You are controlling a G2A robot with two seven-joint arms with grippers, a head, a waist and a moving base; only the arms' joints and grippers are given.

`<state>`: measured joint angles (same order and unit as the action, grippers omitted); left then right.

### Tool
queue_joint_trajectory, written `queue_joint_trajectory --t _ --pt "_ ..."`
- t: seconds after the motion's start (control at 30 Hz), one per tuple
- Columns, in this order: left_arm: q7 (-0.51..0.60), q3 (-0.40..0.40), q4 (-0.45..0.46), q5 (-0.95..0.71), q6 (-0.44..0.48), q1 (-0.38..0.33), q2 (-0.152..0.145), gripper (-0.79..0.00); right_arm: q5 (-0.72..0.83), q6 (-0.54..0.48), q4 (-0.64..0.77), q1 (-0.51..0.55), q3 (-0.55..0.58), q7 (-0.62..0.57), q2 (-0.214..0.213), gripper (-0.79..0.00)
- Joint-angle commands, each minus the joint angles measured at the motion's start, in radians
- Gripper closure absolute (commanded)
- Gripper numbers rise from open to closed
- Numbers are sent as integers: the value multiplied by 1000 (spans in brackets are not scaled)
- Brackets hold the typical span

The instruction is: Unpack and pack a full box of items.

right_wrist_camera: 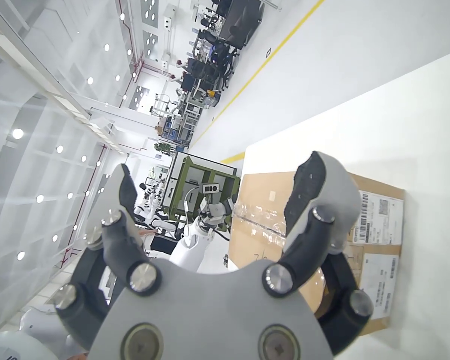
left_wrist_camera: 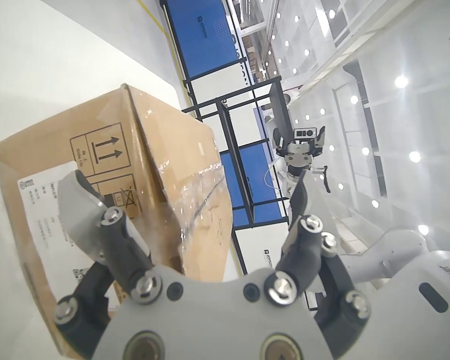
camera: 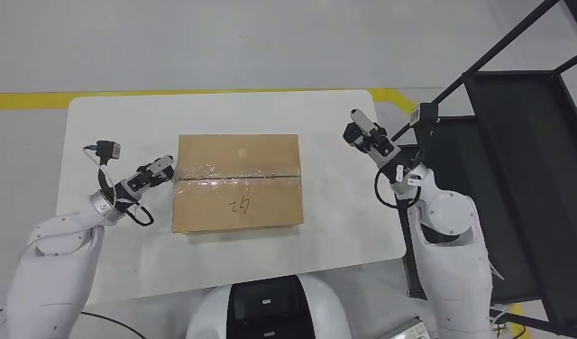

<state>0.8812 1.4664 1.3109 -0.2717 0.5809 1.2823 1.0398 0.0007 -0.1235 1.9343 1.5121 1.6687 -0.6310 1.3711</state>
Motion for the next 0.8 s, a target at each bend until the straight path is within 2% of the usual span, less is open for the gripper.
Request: queue_joint_trajectory --t 0.0,0.3,0.53,0.77 --pt "2 -5 0 -6 -1 -3 0 -785 0 0 2 0 -4 3 -2 -785" --pt "2 -17 11 -14 -1 -9 0 -785 9 -22 -20 10 2 43 -11 -785" --pt "-5 -19 23 0 -6 -8 -2 -785 -30 -63 -90 2 12 141 -15 -785" --pt "-34 -4 33 1 -24 6 -6 -785 -30 -63 -90 2 12 141 -15 -785"
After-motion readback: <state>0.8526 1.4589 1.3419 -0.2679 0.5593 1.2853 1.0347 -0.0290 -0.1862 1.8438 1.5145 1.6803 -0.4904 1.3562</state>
